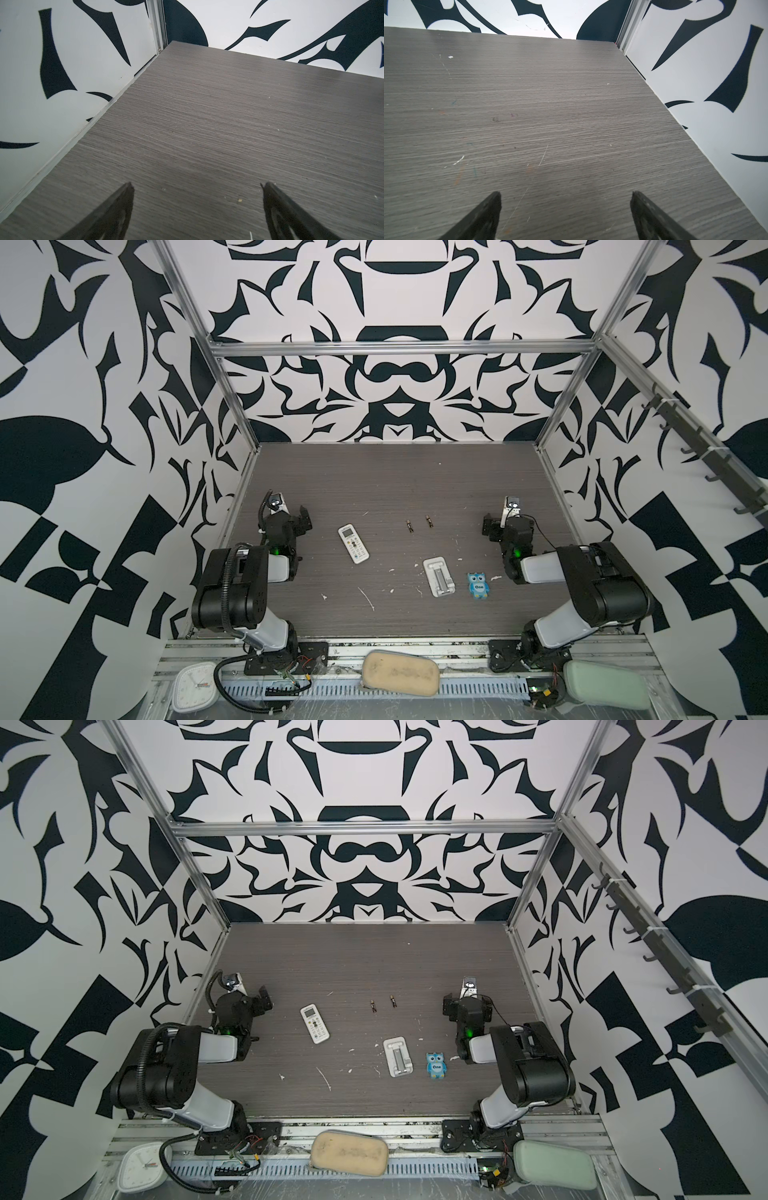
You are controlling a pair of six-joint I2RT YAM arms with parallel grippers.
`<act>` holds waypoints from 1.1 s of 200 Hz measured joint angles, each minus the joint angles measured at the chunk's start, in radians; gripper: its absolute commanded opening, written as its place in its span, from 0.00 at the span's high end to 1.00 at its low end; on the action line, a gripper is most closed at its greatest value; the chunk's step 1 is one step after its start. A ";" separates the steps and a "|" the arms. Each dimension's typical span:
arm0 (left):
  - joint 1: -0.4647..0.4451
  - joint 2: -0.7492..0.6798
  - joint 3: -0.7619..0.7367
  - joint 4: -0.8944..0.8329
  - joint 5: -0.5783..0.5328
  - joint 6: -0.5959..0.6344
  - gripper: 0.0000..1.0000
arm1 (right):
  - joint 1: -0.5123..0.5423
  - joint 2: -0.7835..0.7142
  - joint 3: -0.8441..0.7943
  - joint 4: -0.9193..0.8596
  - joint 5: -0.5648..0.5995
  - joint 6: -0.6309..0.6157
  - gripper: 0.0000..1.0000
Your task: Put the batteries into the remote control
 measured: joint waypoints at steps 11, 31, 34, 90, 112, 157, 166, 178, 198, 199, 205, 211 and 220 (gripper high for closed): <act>0.000 0.000 0.000 0.000 0.000 0.000 0.01 | 0.000 0.000 0.000 0.000 0.000 -0.001 0.00; 0.000 0.000 0.000 0.000 0.000 0.000 0.01 | 0.000 0.000 0.000 0.000 0.000 -0.002 0.00; 0.000 0.000 0.000 0.000 0.000 0.000 0.01 | 0.000 0.000 0.000 0.000 0.000 -0.002 0.00; 0.000 0.000 0.000 0.000 0.004 0.003 0.01 | 0.000 0.000 0.000 -0.002 0.000 -0.002 0.00; 0.000 0.000 0.000 0.000 0.005 0.004 0.01 | 0.000 0.000 0.000 -0.002 0.000 -0.002 0.00; 0.000 -0.109 0.034 -0.183 0.020 -0.002 0.01 | 0.004 -0.122 0.048 -0.190 0.005 0.000 0.00; 0.000 -0.165 0.079 -0.290 0.027 -0.014 0.01 | 0.009 -0.190 0.060 -0.229 0.002 0.001 0.00; 0.000 -0.220 0.153 -0.417 0.052 -0.031 0.01 | 0.019 -0.285 0.076 -0.286 -0.001 0.012 0.00; 0.000 -0.291 0.306 -0.660 0.082 -0.123 0.01 | 0.056 -0.410 0.153 -0.441 0.024 0.082 0.00; 0.000 -0.294 0.317 -0.674 0.087 -0.130 0.01 | 0.058 -0.412 0.158 -0.449 0.026 0.084 0.00; 0.000 -0.304 0.372 -0.759 0.100 -0.170 0.01 | 0.074 -0.430 0.206 -0.523 0.042 0.120 0.00; -0.003 -0.304 0.425 -0.839 0.113 -0.204 0.01 | 0.088 -0.433 0.249 -0.586 0.054 0.150 0.00; -0.010 -0.292 0.509 -0.956 0.142 -0.254 0.01 | 0.113 -0.424 0.331 -0.694 0.070 0.192 0.00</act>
